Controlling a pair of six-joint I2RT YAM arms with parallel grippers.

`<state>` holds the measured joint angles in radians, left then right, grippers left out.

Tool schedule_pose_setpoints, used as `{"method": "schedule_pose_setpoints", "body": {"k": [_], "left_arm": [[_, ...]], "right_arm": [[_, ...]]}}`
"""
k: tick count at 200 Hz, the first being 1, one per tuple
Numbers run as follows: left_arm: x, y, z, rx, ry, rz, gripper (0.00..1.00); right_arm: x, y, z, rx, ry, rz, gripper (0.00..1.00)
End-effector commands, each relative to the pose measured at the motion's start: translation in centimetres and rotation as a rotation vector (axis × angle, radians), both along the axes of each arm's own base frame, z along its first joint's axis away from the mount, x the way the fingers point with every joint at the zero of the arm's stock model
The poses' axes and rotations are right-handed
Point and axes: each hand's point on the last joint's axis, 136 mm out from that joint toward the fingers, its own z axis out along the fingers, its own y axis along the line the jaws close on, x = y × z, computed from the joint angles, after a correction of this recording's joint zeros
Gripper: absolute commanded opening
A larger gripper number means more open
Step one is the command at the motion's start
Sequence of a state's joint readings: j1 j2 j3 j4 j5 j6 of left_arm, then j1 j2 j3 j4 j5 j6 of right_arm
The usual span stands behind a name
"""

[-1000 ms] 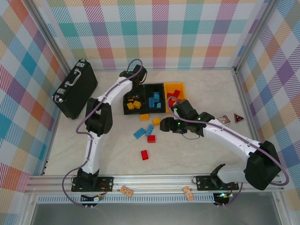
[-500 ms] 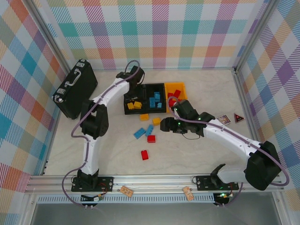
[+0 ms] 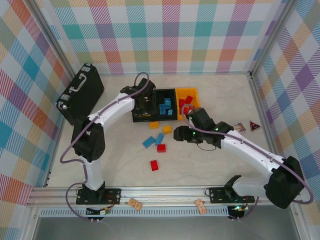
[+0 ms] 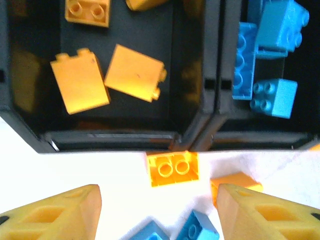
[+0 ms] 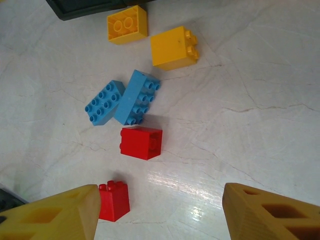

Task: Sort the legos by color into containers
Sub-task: Pick up the lego from the center of the table.

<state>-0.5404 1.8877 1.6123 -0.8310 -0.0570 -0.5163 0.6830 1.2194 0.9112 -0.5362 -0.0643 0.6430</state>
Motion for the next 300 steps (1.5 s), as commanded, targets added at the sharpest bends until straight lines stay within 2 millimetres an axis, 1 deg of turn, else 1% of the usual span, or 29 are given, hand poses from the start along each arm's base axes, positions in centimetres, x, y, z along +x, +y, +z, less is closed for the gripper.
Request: {"method": "schedule_pose_setpoints", "body": {"k": [1, 26, 37, 44, 64, 90, 130, 164, 190, 219, 262, 286, 295, 300], "left_arm": [[-1.8, -2.2, 1.2, -0.067, -0.015, -0.026, 0.62], [-3.1, -3.9, 0.3, -0.083, 0.006, -0.038, 0.63], [-3.5, -4.6, -0.2, -0.085, 0.014, -0.037, 0.67], [-3.7, -5.0, -0.6, -0.084, 0.018, -0.036, 0.69], [-4.0, -6.4, -1.5, -0.082, 0.031, -0.044, 0.71], [-4.1, -7.9, -3.0, -0.063, 0.061, -0.059, 0.72], [-3.8, -8.8, -5.6, -0.010, 0.097, -0.062, 0.73], [-3.3, -9.3, -6.6, 0.013, 0.104, -0.060, 0.74], [-3.2, -9.5, -7.7, 0.039, 0.129, -0.066, 0.73], [-3.3, -9.6, -8.7, 0.056, 0.155, -0.067, 0.69], [-3.2, -9.8, -8.7, 0.057, 0.152, -0.065, 0.57], [-3.2, -9.8, -8.5, 0.053, 0.154, -0.067, 0.46], [-3.2, -9.9, -8.3, 0.048, 0.153, -0.071, 0.40], [-3.2, -10.0, -8.1, 0.044, 0.150, -0.074, 0.39]], "right_arm": [[-0.3, -1.4, -0.3, -0.034, 0.000, -0.025, 0.66], [-0.5, -2.7, -0.6, -0.048, 0.003, -0.060, 0.66], [-0.6, -3.3, -0.8, -0.046, 0.005, -0.081, 0.67], [-0.7, -3.8, -0.9, -0.046, 0.010, -0.096, 0.69], [-0.9, -4.7, -1.4, -0.041, 0.021, -0.124, 0.70], [-1.3, -5.2, -1.8, -0.036, 0.028, -0.141, 0.70], [-1.4, -5.5, -2.4, -0.031, 0.040, -0.152, 0.70], [-1.5, -5.6, -2.9, -0.029, 0.052, -0.153, 0.70], [-1.4, -5.6, -3.3, -0.025, 0.059, -0.153, 0.69], [-1.4, -5.7, -3.6, -0.025, 0.065, -0.157, 0.70], [-1.3, -5.8, -3.6, -0.022, 0.067, -0.163, 0.69], [-1.2, -5.8, -3.4, -0.019, 0.064, -0.165, 0.69], [-1.2, -5.8, -3.3, -0.016, 0.063, -0.165, 0.69], [-1.2, -5.8, -3.3, -0.016, 0.065, -0.165, 0.69]]}}
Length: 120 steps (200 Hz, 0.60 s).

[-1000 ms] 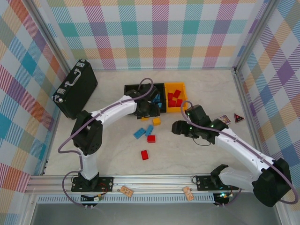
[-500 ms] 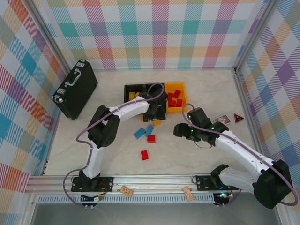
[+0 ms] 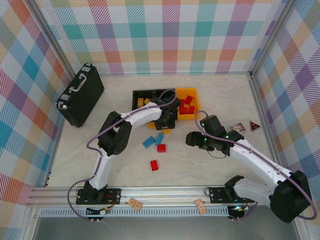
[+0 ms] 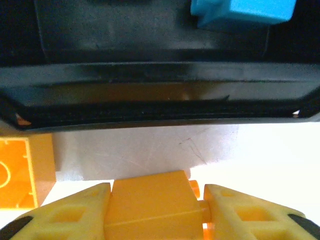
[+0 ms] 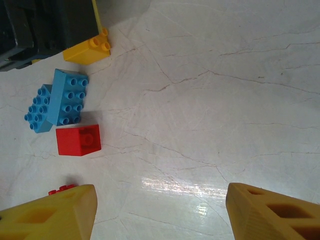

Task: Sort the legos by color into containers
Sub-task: Pick up the lego from the center of the table.

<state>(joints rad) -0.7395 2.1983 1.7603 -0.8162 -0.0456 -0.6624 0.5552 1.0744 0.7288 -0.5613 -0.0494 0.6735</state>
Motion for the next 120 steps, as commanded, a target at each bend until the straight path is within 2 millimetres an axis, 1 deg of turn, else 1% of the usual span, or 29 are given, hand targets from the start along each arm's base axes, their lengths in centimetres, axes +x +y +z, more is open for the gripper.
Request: {"method": "schedule_pose_setpoints", "body": {"k": [1, 18, 32, 44, 77, 102, 120], "left_arm": [[-0.4, -0.4, 0.8, 0.004, 0.006, -0.012, 0.38], [-0.3, -0.5, 1.6, -0.009, -0.007, -0.011, 0.35], [-0.2, -0.5, 2.8, -0.023, -0.026, -0.018, 0.34], [-0.1, -0.4, 3.7, -0.028, -0.046, -0.023, 0.34], [0.2, 0.1, 6.2, -0.030, -0.100, -0.033, 0.33], [0.5, 0.9, 7.7, -0.038, -0.126, -0.032, 0.33], [0.9, 2.0, 8.7, -0.040, -0.145, -0.019, 0.33]], "right_arm": [[0.0, 0.1, 0.1, 0.019, 0.006, -0.005, 0.69], [0.0, 0.2, 0.1, 0.025, 0.007, -0.010, 0.69], [0.1, 0.3, 0.3, 0.033, 0.005, -0.008, 0.69], [0.1, 0.4, 0.4, 0.039, 0.005, -0.005, 0.69], [0.2, 1.5, 1.2, 0.075, 0.004, 0.041, 0.68], [0.6, 2.5, 2.3, 0.112, -0.015, 0.075, 0.68], [1.0, 3.2, 3.1, 0.141, -0.036, 0.090, 0.68]]}}
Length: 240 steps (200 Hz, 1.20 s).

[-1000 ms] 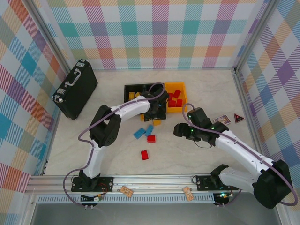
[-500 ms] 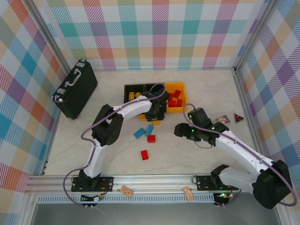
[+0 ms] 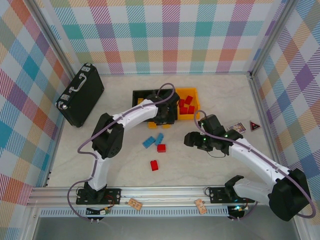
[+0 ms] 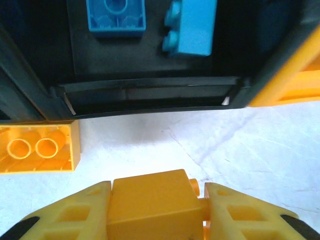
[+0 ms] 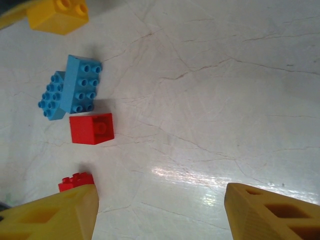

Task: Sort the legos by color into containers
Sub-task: Pick up the lego from the center of the table, then place the lego in the container.

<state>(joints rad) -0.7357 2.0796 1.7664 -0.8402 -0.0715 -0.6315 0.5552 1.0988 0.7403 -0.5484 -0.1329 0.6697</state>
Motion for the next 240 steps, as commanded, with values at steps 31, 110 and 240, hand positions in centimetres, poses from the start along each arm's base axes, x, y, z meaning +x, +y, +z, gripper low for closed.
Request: {"method": "schedule_pose_setpoints", "body": {"k": [31, 110, 240], "left_arm": [[1.4, 3.9, 4.7, 0.000, -0.082, 0.032, 0.33], [8.3, 10.3, 6.5, 0.047, -0.136, 0.145, 0.33], [14.2, 12.8, 1.9, 0.128, -0.092, 0.231, 0.36]], "right_arm": [[2.5, 2.8, 3.8, 0.107, -0.088, 0.063, 0.67], [4.5, 4.5, 4.4, 0.117, -0.083, 0.073, 0.67], [4.1, 3.6, 3.8, 0.086, -0.070, 0.041, 0.67]]}}
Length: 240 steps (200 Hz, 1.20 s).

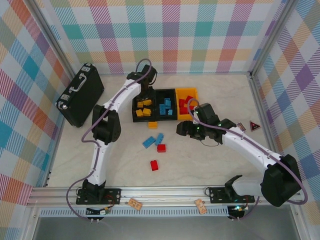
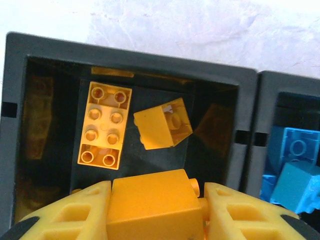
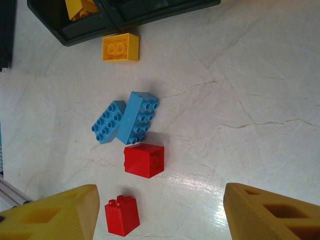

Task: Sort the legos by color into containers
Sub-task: Place the lego in the container.

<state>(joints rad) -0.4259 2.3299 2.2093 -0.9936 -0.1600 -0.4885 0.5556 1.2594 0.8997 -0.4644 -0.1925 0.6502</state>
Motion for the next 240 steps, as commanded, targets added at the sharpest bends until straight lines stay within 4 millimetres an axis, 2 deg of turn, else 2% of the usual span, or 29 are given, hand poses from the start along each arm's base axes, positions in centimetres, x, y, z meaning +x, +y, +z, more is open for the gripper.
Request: {"method": "schedule_pose_setpoints", "body": {"k": [1, 23, 63, 94, 122, 148, 191, 240], "left_arm": [[0.3, 1.3, 0.5, 0.029, 0.001, 0.027, 0.36], [0.1, 1.5, 0.2, 0.037, 0.008, 0.035, 0.40], [-0.1, 1.5, 1.0, 0.027, 0.000, 0.038, 0.57], [-0.5, 1.4, 2.2, 0.004, -0.019, 0.035, 0.60], [-1.8, 0.9, 3.2, -0.038, -0.022, 0.012, 0.60], [-3.7, 0.0, 4.1, -0.077, -0.031, -0.025, 0.60], [-7.7, -1.4, 4.5, -0.119, -0.027, -0.083, 0.61], [-12.5, -3.6, 3.3, -0.145, -0.012, -0.147, 0.63]], "right_arm": [[0.0, -0.1, 0.8, 0.009, -0.015, -0.010, 0.67], [0.0, -0.1, 0.8, 0.008, -0.017, -0.008, 0.67], [0.0, -0.1, 0.8, 0.011, -0.016, -0.008, 0.67], [-0.1, 0.0, 0.9, 0.015, -0.020, -0.003, 0.67], [-0.1, 0.0, 0.9, 0.013, -0.024, -0.001, 0.67], [-0.2, -0.1, 0.8, 0.011, -0.022, 0.001, 0.67], [-0.5, -0.4, 0.8, 0.002, -0.028, 0.007, 0.67], [-1.0, -0.6, 0.3, 0.004, -0.016, 0.004, 0.67]]}}
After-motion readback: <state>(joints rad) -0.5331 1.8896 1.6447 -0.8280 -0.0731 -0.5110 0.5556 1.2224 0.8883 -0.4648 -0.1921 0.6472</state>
